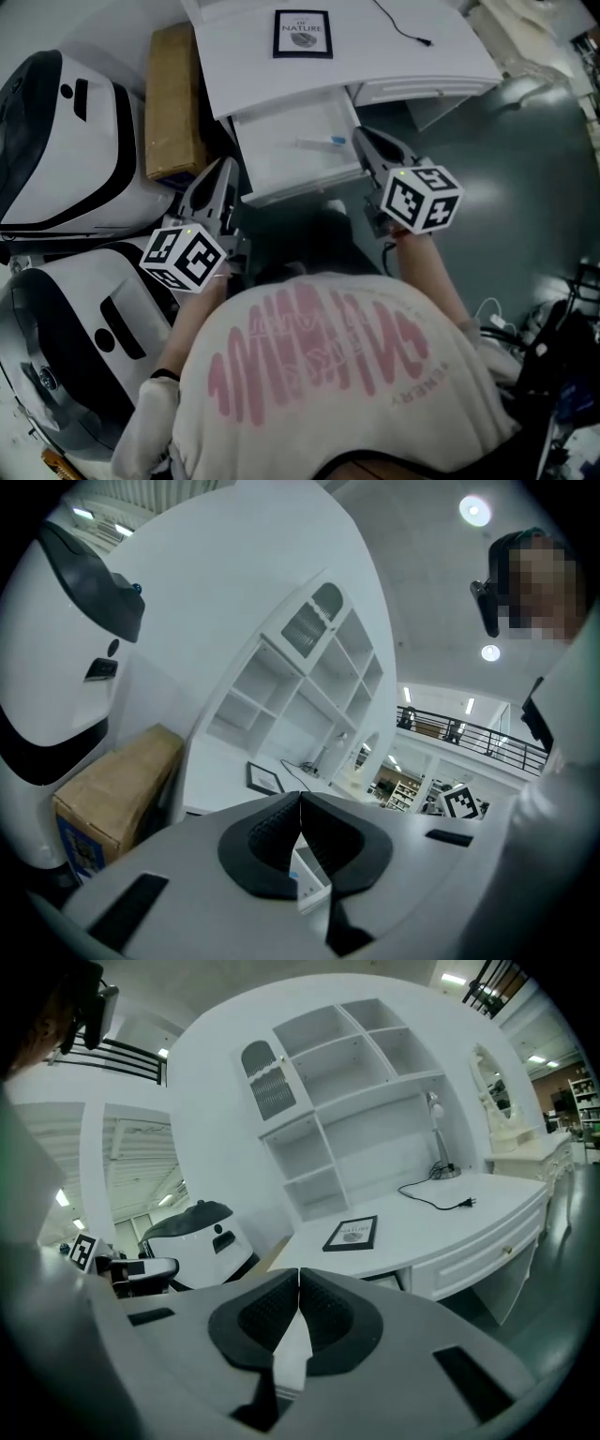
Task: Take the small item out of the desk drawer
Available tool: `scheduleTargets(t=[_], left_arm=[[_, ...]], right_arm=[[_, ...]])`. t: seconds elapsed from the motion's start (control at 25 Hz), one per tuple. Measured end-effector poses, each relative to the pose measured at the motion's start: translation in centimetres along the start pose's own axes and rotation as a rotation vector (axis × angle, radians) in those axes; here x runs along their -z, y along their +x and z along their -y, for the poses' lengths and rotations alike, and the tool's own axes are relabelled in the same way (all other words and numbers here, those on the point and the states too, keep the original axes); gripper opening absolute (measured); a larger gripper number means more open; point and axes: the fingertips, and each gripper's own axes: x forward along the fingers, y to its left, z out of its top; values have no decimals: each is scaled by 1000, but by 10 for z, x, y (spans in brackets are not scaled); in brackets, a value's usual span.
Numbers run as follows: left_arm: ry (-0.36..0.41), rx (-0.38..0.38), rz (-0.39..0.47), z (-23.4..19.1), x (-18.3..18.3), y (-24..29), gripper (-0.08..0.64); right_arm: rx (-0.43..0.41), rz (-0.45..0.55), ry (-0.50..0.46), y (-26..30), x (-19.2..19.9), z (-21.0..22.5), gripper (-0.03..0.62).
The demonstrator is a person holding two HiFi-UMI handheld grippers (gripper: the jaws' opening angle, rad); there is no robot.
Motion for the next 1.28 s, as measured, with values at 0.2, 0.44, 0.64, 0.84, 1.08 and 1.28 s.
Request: scheduleTargets(t=[0.2, 0.44, 0.64, 0.84, 1.08, 1.28], left_arm=[[-13, -57, -8, -15, 1, 35, 29], [-73, -201, -10, -42, 20, 63, 29], [-136, -326, -9, -63, 43, 75, 29], [-203, -430, -17, -72, 65, 70, 29], [-245, -526, -23, -80, 82, 55, 29], [-278, -601, -19, -87, 96, 47, 29]], right_arm=[[-89, -67, -29, 53, -10, 18, 18], [-263, -242, -144, 111, 8, 28, 18], [-400, -413, -284, 148, 44, 38, 18], [-504, -599, -455, 167, 97, 49, 20], [-594, -752, -632, 180, 154, 53, 83], [-621, -834, -633, 197, 181, 64, 176]])
